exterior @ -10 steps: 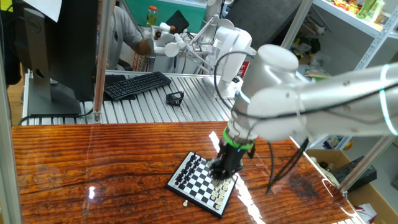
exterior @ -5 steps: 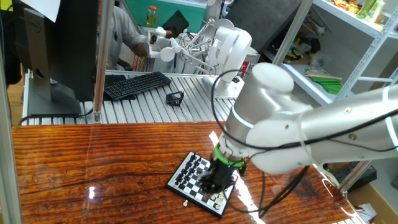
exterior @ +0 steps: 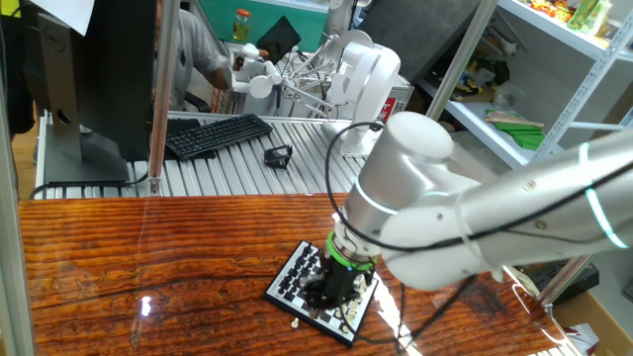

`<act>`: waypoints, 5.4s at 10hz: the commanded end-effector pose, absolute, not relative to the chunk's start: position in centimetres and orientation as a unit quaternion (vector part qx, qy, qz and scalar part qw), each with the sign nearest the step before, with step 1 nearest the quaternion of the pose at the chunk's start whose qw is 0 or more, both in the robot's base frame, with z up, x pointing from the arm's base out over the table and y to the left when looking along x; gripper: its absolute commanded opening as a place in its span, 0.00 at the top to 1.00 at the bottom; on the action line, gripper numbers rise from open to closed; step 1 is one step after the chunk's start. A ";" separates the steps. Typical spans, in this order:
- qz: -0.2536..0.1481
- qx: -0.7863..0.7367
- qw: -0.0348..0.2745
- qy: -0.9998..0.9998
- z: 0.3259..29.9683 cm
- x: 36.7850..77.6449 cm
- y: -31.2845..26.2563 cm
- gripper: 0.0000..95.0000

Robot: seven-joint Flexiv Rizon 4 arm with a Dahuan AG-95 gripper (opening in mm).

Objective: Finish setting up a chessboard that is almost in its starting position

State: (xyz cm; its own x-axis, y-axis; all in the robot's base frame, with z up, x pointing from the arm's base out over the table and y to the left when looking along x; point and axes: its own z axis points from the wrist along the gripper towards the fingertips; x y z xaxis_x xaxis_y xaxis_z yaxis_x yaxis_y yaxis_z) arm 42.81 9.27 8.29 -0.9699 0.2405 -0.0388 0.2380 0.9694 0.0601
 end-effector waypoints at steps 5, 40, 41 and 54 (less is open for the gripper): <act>0.029 0.128 0.024 0.991 8.1 44.5 9.7 1.00; 0.023 0.106 -0.033 0.994 7.0 45.7 9.8 1.00; 0.021 0.107 -0.032 0.994 6.4 46.2 9.9 1.00; 0.015 0.080 -0.022 0.996 4.4 47.2 10.1 1.00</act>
